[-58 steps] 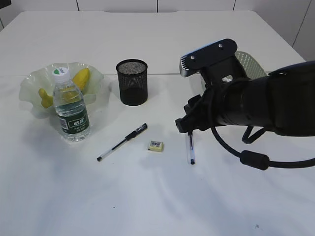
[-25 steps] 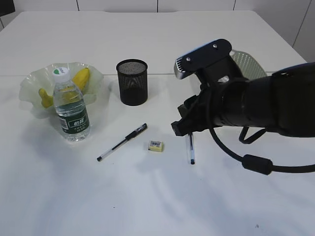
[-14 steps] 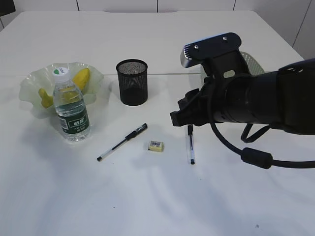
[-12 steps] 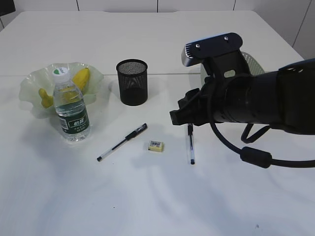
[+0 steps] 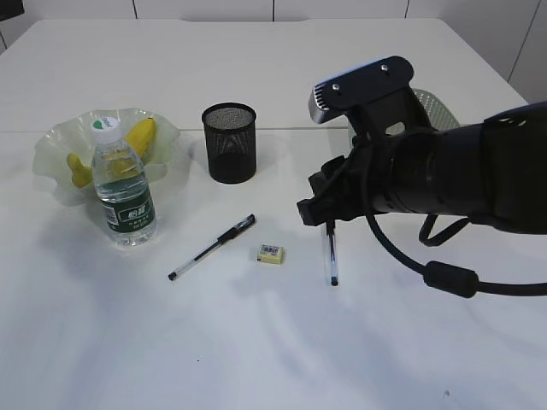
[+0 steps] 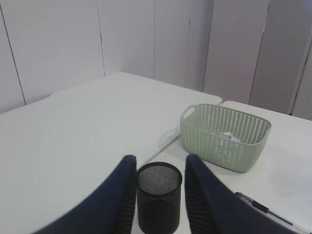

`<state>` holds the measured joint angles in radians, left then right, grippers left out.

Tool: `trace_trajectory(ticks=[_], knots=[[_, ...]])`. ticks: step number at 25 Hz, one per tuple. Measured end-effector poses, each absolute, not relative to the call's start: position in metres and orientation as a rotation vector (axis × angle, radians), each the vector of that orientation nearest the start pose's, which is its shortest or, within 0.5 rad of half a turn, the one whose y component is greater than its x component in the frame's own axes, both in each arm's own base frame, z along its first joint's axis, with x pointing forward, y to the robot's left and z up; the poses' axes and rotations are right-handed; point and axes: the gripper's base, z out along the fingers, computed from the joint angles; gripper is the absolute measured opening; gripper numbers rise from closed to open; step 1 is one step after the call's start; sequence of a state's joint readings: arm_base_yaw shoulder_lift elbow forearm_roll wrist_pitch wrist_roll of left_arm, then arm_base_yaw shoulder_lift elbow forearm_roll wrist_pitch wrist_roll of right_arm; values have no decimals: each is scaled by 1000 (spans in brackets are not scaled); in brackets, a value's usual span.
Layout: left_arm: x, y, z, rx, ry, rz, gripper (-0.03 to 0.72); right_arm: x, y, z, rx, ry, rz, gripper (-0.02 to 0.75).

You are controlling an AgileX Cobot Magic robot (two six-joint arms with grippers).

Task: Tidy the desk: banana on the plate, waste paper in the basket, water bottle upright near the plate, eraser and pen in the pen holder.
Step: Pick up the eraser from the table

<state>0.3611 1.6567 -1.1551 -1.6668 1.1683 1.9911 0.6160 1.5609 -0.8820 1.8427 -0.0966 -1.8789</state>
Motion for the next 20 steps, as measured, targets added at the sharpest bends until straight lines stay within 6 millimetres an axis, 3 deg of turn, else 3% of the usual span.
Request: trace_trajectory(ticks=[20], knots=[[317, 31, 358, 720, 1442, -528, 230, 274, 184, 232, -801, 2037, 144, 229]])
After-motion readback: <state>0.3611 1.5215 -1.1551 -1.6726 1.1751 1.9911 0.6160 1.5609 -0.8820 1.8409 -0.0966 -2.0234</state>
